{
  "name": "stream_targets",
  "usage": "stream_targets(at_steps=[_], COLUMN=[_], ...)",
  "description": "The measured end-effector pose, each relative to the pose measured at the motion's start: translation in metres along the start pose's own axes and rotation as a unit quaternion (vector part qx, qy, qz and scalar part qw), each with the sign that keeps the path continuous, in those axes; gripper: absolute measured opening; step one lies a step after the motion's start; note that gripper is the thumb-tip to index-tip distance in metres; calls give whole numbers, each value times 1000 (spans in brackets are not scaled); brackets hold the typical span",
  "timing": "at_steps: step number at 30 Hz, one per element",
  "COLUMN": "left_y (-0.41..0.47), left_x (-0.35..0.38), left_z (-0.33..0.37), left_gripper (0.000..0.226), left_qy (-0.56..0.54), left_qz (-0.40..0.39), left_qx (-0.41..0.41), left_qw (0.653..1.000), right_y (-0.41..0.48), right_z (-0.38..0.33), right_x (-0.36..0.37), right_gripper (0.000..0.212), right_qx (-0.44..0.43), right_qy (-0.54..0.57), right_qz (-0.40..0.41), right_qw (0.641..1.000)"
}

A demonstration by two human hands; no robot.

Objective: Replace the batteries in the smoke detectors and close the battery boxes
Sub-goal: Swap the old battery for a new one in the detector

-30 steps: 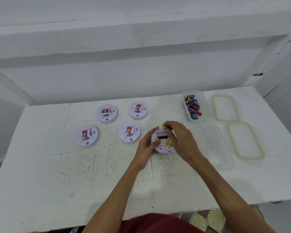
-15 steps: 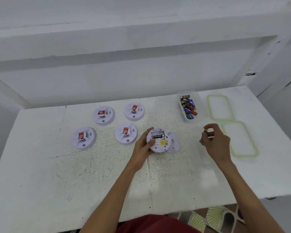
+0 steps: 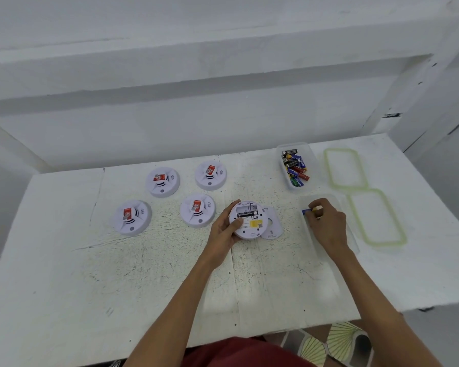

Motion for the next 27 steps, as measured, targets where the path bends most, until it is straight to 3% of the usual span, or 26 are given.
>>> stream_targets(at_steps=[27], left_y=[0], left_x=[0], left_z=[1], left_gripper=[53], left_qy=[-5], left_qz=[-5], left_qx=[0], left_qw=[1000], right_y=[17], right_z=[-16], right_x=[15], right_gripper=[6], right_qx=[56], right_qy=[54], right_qz=[24], right_qw=[997])
Point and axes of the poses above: each hand's wrist, its own y-axis towards the middle knuckle, its own x-axis out of the palm, z = x × y, the point moved 3 cm from there along y, towards the middle knuckle, and after that the axes turned 15 degrees about x, right-handed, at the moved point
